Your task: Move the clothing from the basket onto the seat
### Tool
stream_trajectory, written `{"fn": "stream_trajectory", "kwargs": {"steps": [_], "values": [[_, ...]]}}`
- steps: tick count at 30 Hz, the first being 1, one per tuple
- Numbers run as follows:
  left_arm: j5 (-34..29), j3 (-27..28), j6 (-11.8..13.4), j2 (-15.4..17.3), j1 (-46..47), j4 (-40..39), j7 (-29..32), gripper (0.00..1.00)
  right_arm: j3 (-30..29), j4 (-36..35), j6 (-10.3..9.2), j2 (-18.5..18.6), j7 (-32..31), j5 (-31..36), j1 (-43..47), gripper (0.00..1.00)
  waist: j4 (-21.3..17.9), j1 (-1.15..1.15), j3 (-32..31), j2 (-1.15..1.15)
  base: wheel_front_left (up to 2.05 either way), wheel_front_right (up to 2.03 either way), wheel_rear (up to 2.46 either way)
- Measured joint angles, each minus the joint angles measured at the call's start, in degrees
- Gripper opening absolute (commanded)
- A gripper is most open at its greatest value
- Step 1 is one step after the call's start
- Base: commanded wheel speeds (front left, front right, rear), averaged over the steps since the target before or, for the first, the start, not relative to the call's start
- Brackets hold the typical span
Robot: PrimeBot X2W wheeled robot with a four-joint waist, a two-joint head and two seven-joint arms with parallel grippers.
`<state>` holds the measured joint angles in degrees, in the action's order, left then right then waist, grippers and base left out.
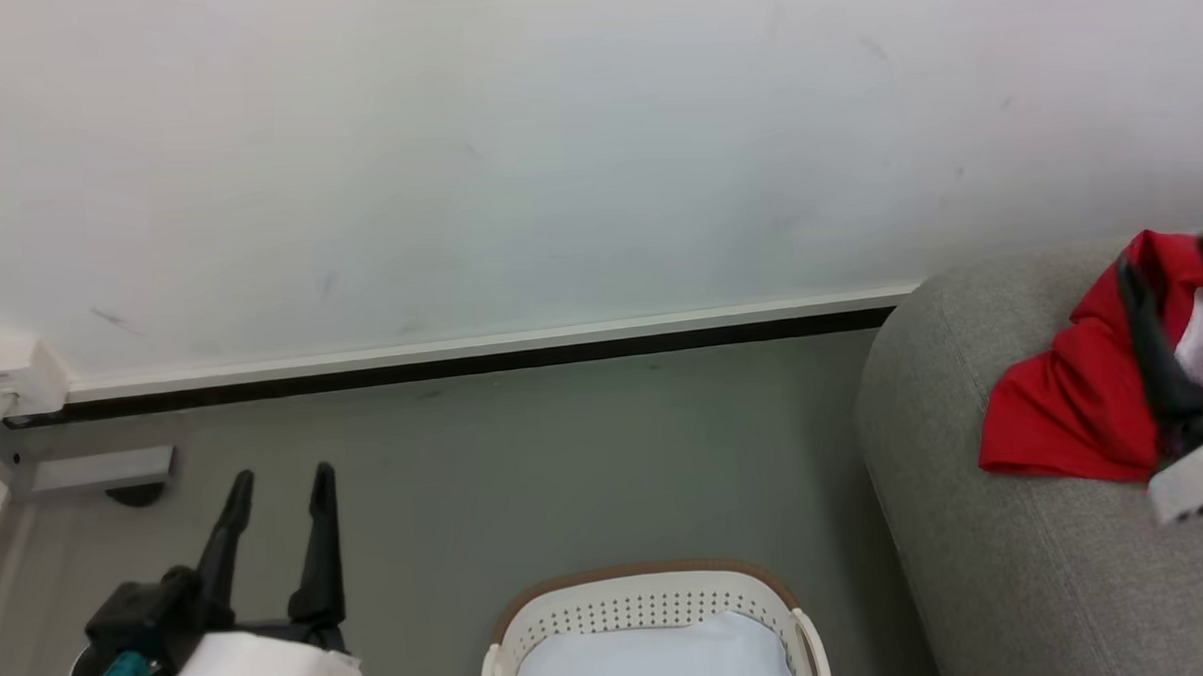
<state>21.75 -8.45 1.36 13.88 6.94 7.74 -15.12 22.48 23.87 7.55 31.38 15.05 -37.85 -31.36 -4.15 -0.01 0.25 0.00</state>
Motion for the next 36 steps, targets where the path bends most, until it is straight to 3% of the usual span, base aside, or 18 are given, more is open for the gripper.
{"fn": "stream_trajectory", "kwargs": {"steps": [7, 13, 19, 25, 36], "values": [[-3.1, 5.3, -0.7, -3.9, -4.0, -3.3, 0.0, 1.00, -11.2, -9.3, 0.00, -11.2, 0.0, 11.0, 15.4, 1.00, 1.0, 0.00, -0.8, 0.00, 0.00, 0.00, 0.00], [-7.2, 8.7, -2.0, -5.9, -6.7, -3.7, 0.0, 1.00, -12.6, -13.5, 0.00, -16.1, 0.0, 16.5, 21.9, 1.00, 0.7, 0.00, -1.1, 0.00, 0.00, 0.00, 0.00], [-10.3, 10.2, -3.4, -8.4, -7.8, -3.6, 0.0, 1.00, -13.9, -14.5, 0.00, -20.3, 0.0, 17.3, 25.3, 1.00, 0.9, 0.00, -0.6, 0.00, 0.00, 0.00, 0.00], [-11.6, 11.0, -4.7, -9.9, -8.2, -2.6, 0.0, 1.00, -14.0, -14.2, 0.00, -22.1, 0.0, 18.2, 26.0, 1.00, 1.0, 0.00, -0.2, 0.00, 0.00, 0.00, 0.00], [-13.0, 11.7, -6.1, -10.8, -8.1, -1.9, 0.0, 1.00, -13.1, -13.5, 0.00, -22.2, 0.0, 18.5, 26.1, 1.00, 0.7, 0.00, -0.3, 0.00, 0.00, 0.00, 0.00]]}}
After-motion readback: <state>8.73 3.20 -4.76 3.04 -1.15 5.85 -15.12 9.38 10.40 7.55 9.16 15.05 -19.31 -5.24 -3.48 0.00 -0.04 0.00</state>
